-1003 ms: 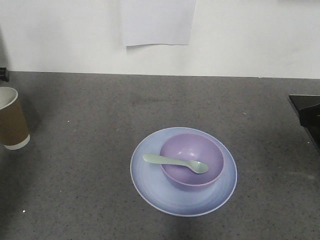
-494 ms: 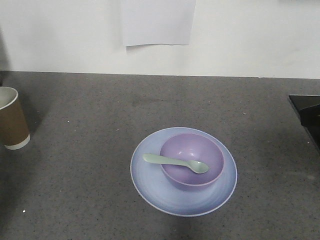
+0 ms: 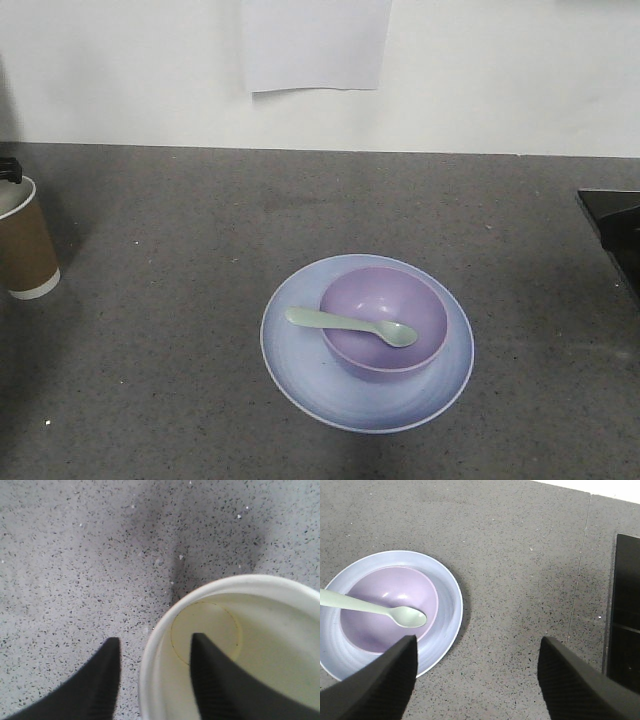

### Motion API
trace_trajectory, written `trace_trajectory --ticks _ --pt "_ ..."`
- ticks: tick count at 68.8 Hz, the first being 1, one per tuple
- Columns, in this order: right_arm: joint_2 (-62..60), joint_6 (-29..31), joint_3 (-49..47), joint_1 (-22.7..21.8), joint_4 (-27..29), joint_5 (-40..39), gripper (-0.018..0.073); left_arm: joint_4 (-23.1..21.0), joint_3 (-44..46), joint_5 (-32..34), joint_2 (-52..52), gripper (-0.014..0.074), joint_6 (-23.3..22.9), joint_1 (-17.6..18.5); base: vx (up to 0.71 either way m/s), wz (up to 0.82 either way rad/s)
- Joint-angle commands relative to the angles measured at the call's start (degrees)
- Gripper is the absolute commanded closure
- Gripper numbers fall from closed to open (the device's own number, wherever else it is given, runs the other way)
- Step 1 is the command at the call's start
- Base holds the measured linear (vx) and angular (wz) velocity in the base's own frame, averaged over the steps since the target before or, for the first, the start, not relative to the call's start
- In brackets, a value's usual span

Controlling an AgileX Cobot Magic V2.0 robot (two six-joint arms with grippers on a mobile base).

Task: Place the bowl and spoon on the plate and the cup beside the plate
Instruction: 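Move the left gripper down to the rim of the brown paper cup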

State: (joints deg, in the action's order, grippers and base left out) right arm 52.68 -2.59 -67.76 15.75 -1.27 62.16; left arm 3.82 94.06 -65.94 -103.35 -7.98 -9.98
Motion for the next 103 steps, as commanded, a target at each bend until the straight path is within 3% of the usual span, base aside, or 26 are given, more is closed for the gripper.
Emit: trace_trajectory --ticks 1,10,22,45,55,56,60,77,92,103 --pt "-0.2 0.2 -1.3 -0.2 -0.7 -3.7 0.0058 -0.2 1.5 1.9 2.7 0.0445 0.0 -0.1 0.0 0.0" --pt "-0.2 0.2 -1.3 -0.2 -0.7 -3.7 0.0058 -0.3 1.5 1.9 2.7 0.0606 1.1 -0.1 0.0 0.0" --pt "-0.2 0.2 -1.3 -0.2 -0.7 -3.7 0.0058 -5.2 1.5 0.6 4.6 0.0604 5.5 -0.1 0.0 0.0" --pt "-0.2 0.2 -1.3 -0.2 -0.7 -4.4 0.0058 -18.7 1.4 -5.8 11.6 0.0604 13.1 0.8 0.0 0.0" --pt "-0.2 0.2 -1.3 -0.2 -0.7 -4.6 0.0058 -19.7 -1.8 -5.5 14.7 0.0604 13.8 4.7 0.0 0.0" --pt "-0.2 0.2 -1.3 -0.2 -0.7 -4.6 0.0058 -19.8 -9.8 -0.7 18.3 0.0604 14.5 11.7 0.0 0.0" --pt "-0.2 0.2 -1.3 -0.2 -0.7 -4.6 0.0058 -20.1 -11.7 0.5 19.0 0.0604 14.5 13.6 0.0 0.0" --pt "-0.2 0.2 -1.3 -0.2 -0.7 -4.6 0.0058 -23.1 -13.5 4.7 19.3 0.0604 14.6 19.9 0.0 0.0" --pt "-0.2 0.2 -1.3 -0.2 -0.7 -4.6 0.0058 -22.3 -13.5 5.9 18.0 0.0604 14.6 24.7 0.0 0.0" --pt "-0.2 0.2 -1.3 -0.2 -0.7 -4.3 0.0058 -19.1 -13.5 6.4 16.6 0.0604 13.5 26.3 0.0 0.0"
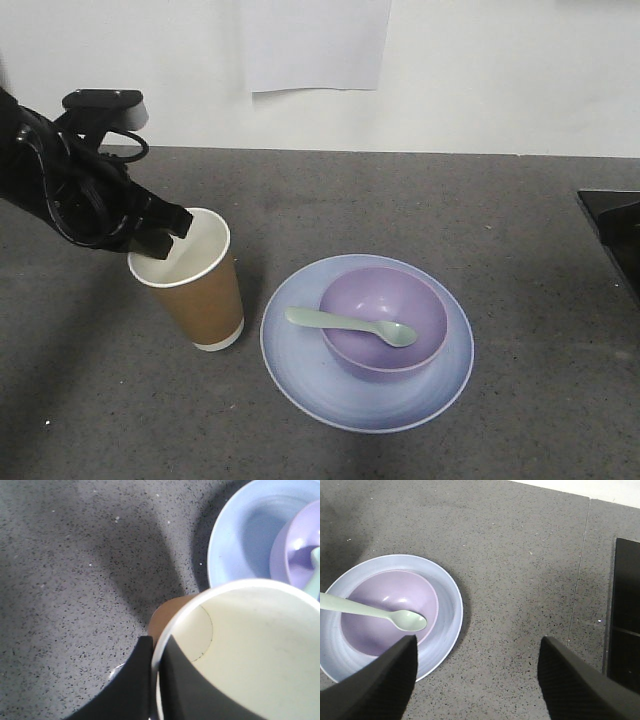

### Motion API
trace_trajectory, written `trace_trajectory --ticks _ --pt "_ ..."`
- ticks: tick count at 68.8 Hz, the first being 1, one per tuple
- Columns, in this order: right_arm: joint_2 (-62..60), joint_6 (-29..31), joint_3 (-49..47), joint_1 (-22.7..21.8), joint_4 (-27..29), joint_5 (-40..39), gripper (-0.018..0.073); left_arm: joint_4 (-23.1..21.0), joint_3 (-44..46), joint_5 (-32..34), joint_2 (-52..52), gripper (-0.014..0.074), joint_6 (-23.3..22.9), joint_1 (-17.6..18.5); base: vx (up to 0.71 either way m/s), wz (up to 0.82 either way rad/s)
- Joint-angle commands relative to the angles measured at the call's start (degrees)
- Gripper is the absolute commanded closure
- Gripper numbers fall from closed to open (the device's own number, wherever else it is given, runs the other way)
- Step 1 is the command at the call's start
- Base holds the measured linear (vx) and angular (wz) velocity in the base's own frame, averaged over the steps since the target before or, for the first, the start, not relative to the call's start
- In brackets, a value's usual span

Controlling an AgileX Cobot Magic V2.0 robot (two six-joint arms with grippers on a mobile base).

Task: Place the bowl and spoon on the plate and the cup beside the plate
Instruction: 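Move the left gripper down to the rim of the brown paper cup, then grasp the cup rim with the left gripper and slide it toward the plate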

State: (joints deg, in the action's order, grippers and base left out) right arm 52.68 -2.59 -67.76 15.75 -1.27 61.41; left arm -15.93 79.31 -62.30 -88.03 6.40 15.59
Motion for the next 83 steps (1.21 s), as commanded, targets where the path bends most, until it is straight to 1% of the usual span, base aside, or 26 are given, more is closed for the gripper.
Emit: trace_trajectory --ticks 1,39,52,58,64,80,83 --pt "-0.2 0.2 -1.3 -0.2 -0.7 -3.6 0.0058 0.7 1.3 2.7 1.0 0.0604 -1.1 0.8 0.0 0.0" --pt "-0.2 0.2 -1.3 -0.2 -0.7 -3.9 0.0058 0.5 1.3 3.0 -2.5 0.0599 -1.0 0.8 0.0 0.0" --pt "-0.2 0.2 -1.3 -0.2 -0.7 -3.9 0.0058 0.5 1.3 2.4 -2.5 0.0556 -1.0 0.8 0.0 0.0" --pt "-0.2 0.2 -1.3 -0.2 -0.7 -3.9 0.0058 0.5 1.4 2.3 -2.4 0.0499 -1.0 0.8 0.0 0.0" --pt "-0.2 0.2 -1.3 -0.2 -0.7 -3.9 0.0058 0.5 1.4 2.3 -2.4 0.0419 -1.0 0.8 0.0 0.0" --pt "-0.2 0.2 -1.3 -0.2 -0.7 -3.8 0.0058 0.5 1.4 3.7 -1.8 0.0122 -1.0 0.7 0.0 0.0" --pt "-0.2 0.2 -1.3 -0.2 -0.7 -3.8 0.0058 0.5 1.4 4.2 -1.4 0.0081 -1.0 0.5 0.0 0.0"
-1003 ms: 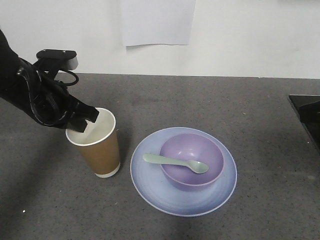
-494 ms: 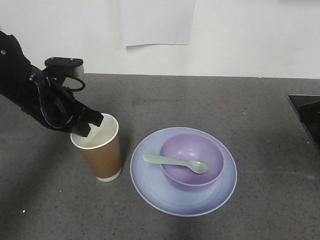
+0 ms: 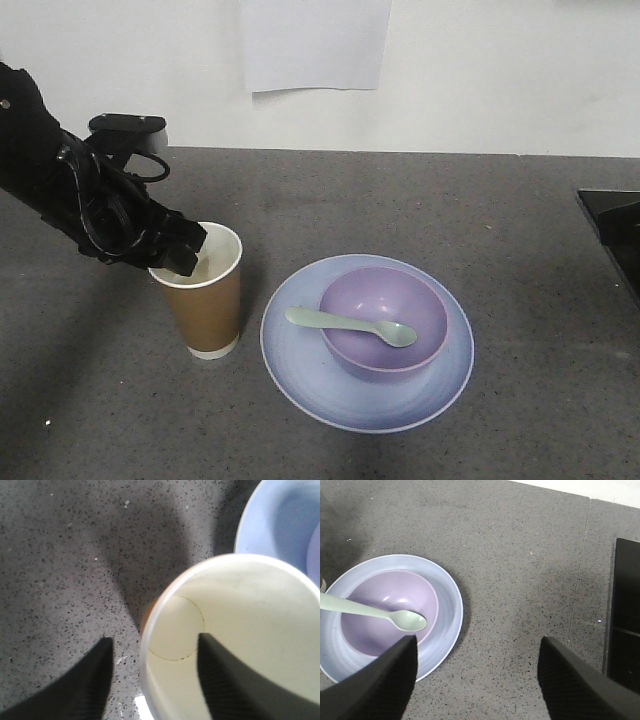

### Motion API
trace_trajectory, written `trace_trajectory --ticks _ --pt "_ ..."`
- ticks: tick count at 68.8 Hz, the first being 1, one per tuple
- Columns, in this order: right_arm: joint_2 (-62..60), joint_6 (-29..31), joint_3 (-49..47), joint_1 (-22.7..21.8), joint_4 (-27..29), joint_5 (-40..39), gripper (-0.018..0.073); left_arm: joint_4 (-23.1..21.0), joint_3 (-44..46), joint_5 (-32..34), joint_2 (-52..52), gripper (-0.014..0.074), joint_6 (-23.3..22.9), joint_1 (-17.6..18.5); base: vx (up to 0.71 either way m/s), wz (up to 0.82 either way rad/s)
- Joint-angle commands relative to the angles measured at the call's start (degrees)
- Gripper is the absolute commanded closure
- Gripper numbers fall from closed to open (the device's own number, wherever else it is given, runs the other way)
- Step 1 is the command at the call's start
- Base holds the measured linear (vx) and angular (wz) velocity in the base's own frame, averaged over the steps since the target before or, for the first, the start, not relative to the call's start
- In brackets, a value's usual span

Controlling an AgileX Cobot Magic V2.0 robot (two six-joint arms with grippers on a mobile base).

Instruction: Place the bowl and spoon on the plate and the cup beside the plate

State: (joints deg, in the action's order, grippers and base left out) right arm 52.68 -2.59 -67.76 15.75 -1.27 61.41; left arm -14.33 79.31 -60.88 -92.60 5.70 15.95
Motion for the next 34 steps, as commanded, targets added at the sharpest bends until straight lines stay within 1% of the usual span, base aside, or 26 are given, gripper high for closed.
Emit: trace_trajectory --ticks 1,7,12,16,20,26,34 --pt "-0.2 0.2 -1.3 -0.2 -0.7 -3.8 0.0058 -1.0 1.4 2.9 3.5 0.0066 -0.3 0.2 0.0 0.0" --pt "-0.2 0.2 -1.3 -0.2 -0.7 -3.7 0.0058 -0.9 1.4 3.6 4.9 -0.0015 -0.6 0.2 0.0 0.0" --pt "-0.2 0.2 -1.3 -0.2 -0.7 -3.7 0.0058 -0.9 1.4 4.1 6.4 -0.0049 -0.6 0.1 0.0 0.0" --pt "-0.2 0.2 -1.3 -0.2 -0.7 -3.7 0.0058 -0.4 1.4 4.4 7.7 -0.0057 -0.8 0.1 0.0 0.0" --pt "-0.2 0.2 -1.3 -0.2 -0.7 -3.7 0.0058 0.7 1.4 4.6 9.2 -0.0055 -2.0 0.1 0.0 0.0" --pt "-0.2 0.2 -1.3 -0.2 -0.7 -3.7 0.0058 3.9 1.4 5.4 11.9 -0.0049 -5.2 0.1 0.0 0.0" --pt "-0.2 -0.1 -1.3 -0.2 -1.6 -3.6 0.0058 10.4 1.4 7.2 16.6 -0.0043 -11.2 0.1 0.0 0.0"
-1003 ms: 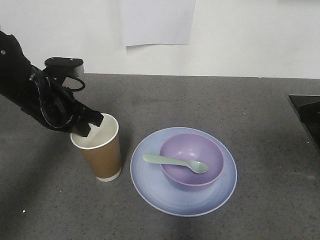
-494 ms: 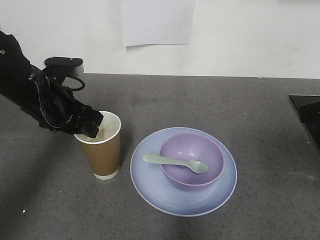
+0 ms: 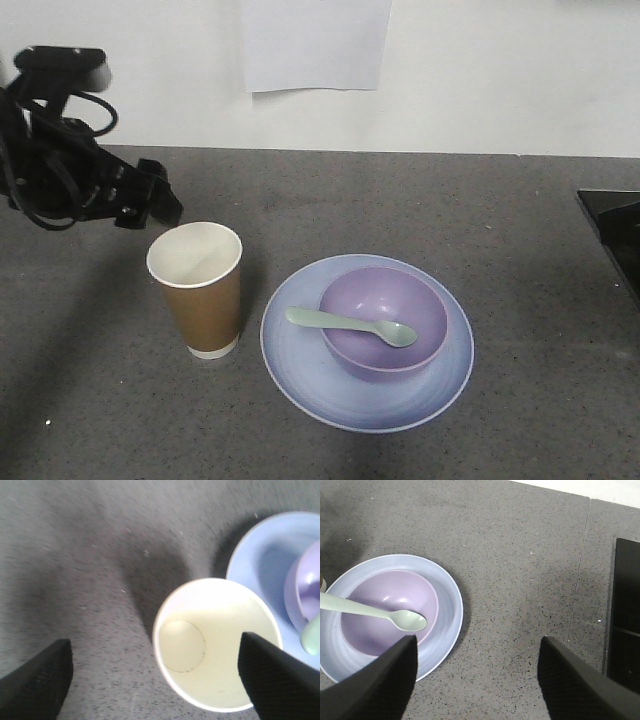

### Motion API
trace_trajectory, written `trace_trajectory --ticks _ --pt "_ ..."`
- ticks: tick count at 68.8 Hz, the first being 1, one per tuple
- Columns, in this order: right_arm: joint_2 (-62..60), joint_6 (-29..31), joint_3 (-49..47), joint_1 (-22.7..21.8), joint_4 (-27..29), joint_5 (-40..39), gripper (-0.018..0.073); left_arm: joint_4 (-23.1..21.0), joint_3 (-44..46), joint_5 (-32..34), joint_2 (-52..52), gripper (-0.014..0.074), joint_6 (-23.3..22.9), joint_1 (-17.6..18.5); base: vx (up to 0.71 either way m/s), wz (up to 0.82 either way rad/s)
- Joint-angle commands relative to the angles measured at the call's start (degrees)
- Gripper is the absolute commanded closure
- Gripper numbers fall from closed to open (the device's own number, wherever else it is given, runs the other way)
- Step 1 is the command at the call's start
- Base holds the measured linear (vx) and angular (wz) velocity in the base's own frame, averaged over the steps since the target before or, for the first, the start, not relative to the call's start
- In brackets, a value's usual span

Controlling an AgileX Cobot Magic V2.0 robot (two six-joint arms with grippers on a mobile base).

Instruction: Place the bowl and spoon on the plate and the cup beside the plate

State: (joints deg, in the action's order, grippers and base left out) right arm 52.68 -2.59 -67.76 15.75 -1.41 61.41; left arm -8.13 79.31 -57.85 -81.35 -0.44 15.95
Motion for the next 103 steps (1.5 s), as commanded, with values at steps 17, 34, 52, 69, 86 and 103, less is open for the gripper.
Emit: trace_trajectory --ticks 17,34,52,69,86,103 --pt "-3.7 -5.2 -1.3 -0.2 -9.5 -1.4 0.0058 15.8 0.5 4.5 15.3 -0.0002 -13.2 0.1 0.0 0.0" --pt "-11.4 -6.3 5.6 -0.2 -12.1 -4.1 0.0058 22.1 -13.2 8.5 27.4 0.0022 -20.2 0.1 0.0 0.0" --pt "-22.2 -13.5 19.5 -0.2 -16.5 -9.6 0.0064 24.2 -28.7 14.6 43.9 0.0022 -24.7 0.1 0.0 0.0" --pt "-27.2 -14.1 25.5 -0.2 -17.2 -13.7 0.0181 24.2 -36.4 17.5 54.4 0.0072 -24.7 0.1 0.0 0.0" --pt "-27.2 -14.1 25.5 -0.2 -17.2 -14.1 0.0502 24.2 -37.1 18.4 56.7 0.0421 -24.6 0.1 0.0 0.0" --pt "-27.2 -14.1 25.5 -0.2 -17.2 -14.0 0.057 24.2 -37.1 18.6 56.7 0.0604 -24.5 0.1 0.0 0.0"
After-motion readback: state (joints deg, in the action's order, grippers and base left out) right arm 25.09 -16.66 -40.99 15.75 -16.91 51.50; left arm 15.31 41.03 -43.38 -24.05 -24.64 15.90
